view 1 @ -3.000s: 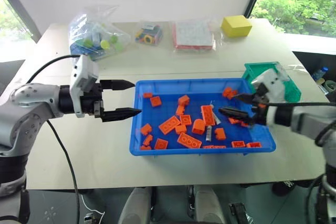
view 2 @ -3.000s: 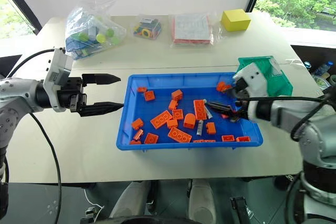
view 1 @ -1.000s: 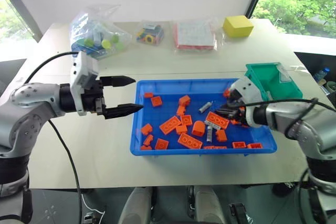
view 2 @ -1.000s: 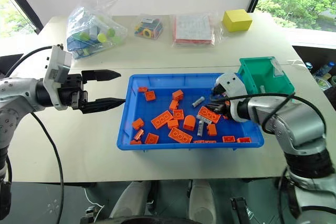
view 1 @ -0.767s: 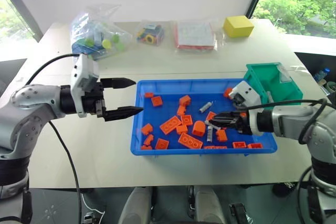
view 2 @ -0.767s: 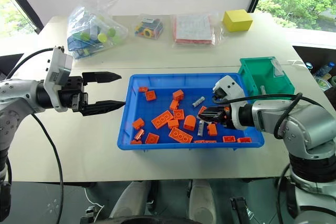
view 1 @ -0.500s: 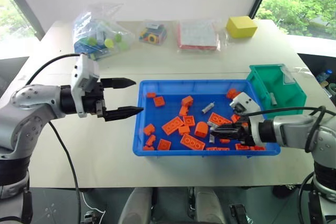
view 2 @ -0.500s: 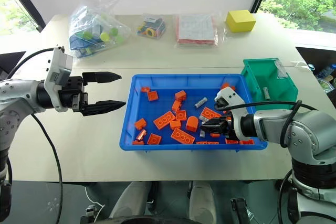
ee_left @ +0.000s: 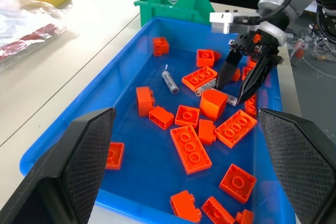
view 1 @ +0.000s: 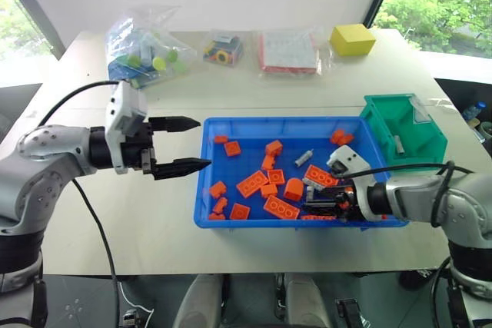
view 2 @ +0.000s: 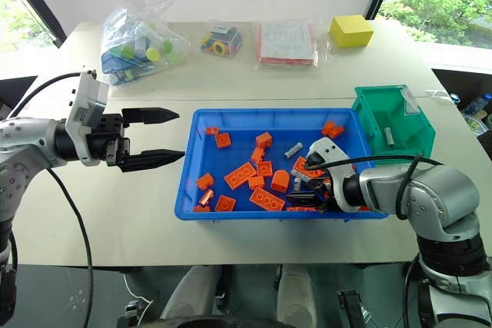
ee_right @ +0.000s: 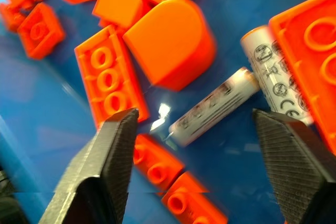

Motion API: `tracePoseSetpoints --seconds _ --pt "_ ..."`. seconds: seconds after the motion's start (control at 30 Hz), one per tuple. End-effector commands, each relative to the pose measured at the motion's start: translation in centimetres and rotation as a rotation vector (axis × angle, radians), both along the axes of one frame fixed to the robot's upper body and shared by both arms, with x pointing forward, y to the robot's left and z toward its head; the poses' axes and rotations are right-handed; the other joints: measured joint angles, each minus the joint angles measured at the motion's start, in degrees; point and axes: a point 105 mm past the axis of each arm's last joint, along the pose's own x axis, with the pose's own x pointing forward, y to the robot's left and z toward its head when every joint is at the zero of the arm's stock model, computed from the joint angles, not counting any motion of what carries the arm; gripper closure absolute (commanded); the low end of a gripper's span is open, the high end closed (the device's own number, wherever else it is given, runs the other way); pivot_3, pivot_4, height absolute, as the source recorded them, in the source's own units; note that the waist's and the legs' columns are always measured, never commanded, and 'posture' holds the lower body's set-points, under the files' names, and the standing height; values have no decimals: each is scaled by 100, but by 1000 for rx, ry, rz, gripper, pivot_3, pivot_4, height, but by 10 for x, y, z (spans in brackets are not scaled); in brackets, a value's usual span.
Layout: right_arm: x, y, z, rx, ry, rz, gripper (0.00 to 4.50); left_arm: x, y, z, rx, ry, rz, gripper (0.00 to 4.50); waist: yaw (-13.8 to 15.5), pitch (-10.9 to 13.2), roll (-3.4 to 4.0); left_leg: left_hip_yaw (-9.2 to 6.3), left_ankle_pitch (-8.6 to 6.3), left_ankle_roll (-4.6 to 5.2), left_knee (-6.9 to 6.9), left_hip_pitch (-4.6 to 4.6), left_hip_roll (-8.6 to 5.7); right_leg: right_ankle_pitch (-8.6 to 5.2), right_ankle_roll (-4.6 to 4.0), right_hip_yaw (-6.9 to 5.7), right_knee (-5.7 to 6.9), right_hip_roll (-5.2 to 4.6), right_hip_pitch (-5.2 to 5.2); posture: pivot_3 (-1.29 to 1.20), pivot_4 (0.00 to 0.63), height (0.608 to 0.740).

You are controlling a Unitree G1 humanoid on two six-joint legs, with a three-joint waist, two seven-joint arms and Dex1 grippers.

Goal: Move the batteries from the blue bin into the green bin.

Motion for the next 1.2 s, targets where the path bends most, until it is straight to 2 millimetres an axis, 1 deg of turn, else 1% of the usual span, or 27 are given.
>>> tracePoseSetpoints --seconds 0.03,0.13,0.2,0.27,0.3,0.37,0.4,0.43,0.6,0.67,0.73,0.77,0.83,0.9,0.97,1.07,1.2 --pt "2 2 -4 -19 2 2 927 -3 -3 11 3 -53 -10 0 0 0 0 0 0 0 0 0 0 0 0 0 0 0 0 0 150 692" --pt "3 4 -8 -40 -4 17 927 -2 -4 12 -2 -59 -7 0 -5 -1 -2 0 0 0 0 1 0 0 0 0 0 0 1 0 150 692" --pt "3 6 -9 -50 -11 30 1438 -2 -3 12 -4 -62 -5 0 -7 -4 -6 0 0 0 0 4 1 0 -1 0 0 1 2 0 150 692" --pt "2 6 -9 -55 -13 40 2108 -1 -3 12 -4 -62 -5 0 -7 -4 -5 0 0 0 0 5 3 0 -1 0 0 2 2 0 150 692" --pt "2 6 -9 -60 -17 46 2704 -1 -3 12 -4 -61 -6 0 -6 -4 -5 0 0 0 0 5 3 0 -1 0 0 2 2 0 150 692" --pt "2 6 -6 -69 -28 55 3676 -2 -3 12 -4 -60 -10 0 -2 -4 -5 0 0 0 -1 4 3 1 -2 0 0 2 1 0 150 692" --pt "2 5 -5 -69 -33 59 4271 -2 -3 12 -6 -59 -13 0 -1 -4 -5 0 0 0 -1 3 2 1 -2 0 0 2 1 0 150 692" --pt "2 5 -3 -67 -37 62 4443 -2 -4 12 -8 -57 -16 0 -1 -4 -6 0 0 0 -1 3 2 1 -2 0 -1 2 1 0 150 692" --pt "1 5 12 -45 -69 73 4442 -4 -7 9 -6 -45 -41 0 4 -3 -5 0 0 0 -1 2 1 1 -2 0 -2 1 1 0 150 692" --pt "3 3 25 -26 -95 69 4442 -5 -8 9 -2 -39 -56 0 3 -2 -4 0 0 0 -1 1 1 1 -2 0 -2 1 1 0 150 692" --pt "6 -2 44 -4 -136 59 4442 -7 -9 8 3 -34 -70 0 2 0 -2 2 0 0 -1 0 1 1 -2 0 -2 0 0 0 150 692" --pt "7 -4 50 3 -148 55 4442 -7 -9 8 4 -32 -74 0 -1 0 -2 3 0 0 -1 0 1 1 -2 0 -2 0 -1 0 150 692" --pt "20 -20 75 7 -226 -16 4442 -9 -9 6 15 -20 -93 0 0 1 -1 3 0 0 -1 0 1 2 -2 0 -2 0 -1 0 150 692" --pt "35 -49 99 -27 -318 -122 4442 -10 -8 5 22 -13 -103 0 2 2 1 5 0 0 -1 -1 0 1 -2 0 -2 0 -2 0 150 692" --pt "47 -78 112 -88 -381 -218 4442 -10 -8 4 25 -10 -110 0 21 3 -1 5 -1 -1 -2 -3 0 -1 -5 -2 -6 -1 -2 0 150 692" --pt "60 -111 114 -159 -427 -304 4442 -9 -9 3 28 -12 -119 0 1 3 -1 10 -3 2 -2 -8 -1 -8 -15 -5 -14 -4 0 0 150 692" --pt "71 -146 102 -261 -461 -372 4442 -8 -10 4 25 -17 -125 0 -19 3 -1 17 -5 7 -3 -9 0 1 1 -3 -13 -5 -4 0 150 692"
